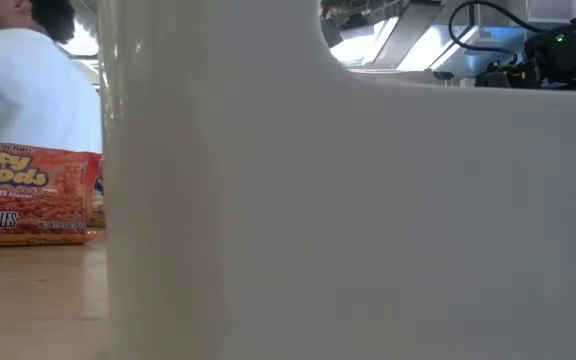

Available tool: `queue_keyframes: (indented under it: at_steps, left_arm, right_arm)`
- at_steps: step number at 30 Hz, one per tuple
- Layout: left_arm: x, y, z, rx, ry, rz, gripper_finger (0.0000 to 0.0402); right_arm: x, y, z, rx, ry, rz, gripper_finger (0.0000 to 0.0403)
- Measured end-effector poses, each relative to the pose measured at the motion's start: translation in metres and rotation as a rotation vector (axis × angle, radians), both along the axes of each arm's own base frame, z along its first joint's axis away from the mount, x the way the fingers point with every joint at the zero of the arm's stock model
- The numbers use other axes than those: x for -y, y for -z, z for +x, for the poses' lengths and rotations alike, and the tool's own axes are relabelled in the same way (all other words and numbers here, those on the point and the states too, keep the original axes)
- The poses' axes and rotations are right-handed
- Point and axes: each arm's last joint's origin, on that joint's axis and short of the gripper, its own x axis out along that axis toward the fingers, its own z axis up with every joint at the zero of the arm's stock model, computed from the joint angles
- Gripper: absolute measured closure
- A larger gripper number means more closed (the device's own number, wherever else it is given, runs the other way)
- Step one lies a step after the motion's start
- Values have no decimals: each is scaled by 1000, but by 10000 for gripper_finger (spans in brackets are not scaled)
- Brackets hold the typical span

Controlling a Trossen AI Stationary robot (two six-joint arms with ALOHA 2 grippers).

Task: Sort Maruchan noodles
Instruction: Put the top left yellow noodle pack in the top left white bin

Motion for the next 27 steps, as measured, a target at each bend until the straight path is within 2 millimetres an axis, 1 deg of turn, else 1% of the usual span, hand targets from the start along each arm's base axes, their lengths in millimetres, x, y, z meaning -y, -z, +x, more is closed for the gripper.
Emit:
queue_keyframes:
  at_steps: [6,17,22,27]
  left_arm:
    - [21,1,14,45,-1,-8,401]
    - [52,29,47,18,-49,-43,401]
    - [61,43,56,-18,-93,-34,401]
    - [61,55,63,-51,-135,-24,401]
  right_arm:
    - [0,0,0,0,0,0,171]
    - [0,1,0,-10,0,5,171]
    - [0,1,0,-9,0,5,171]
    - [0,2,0,-17,0,10,171]
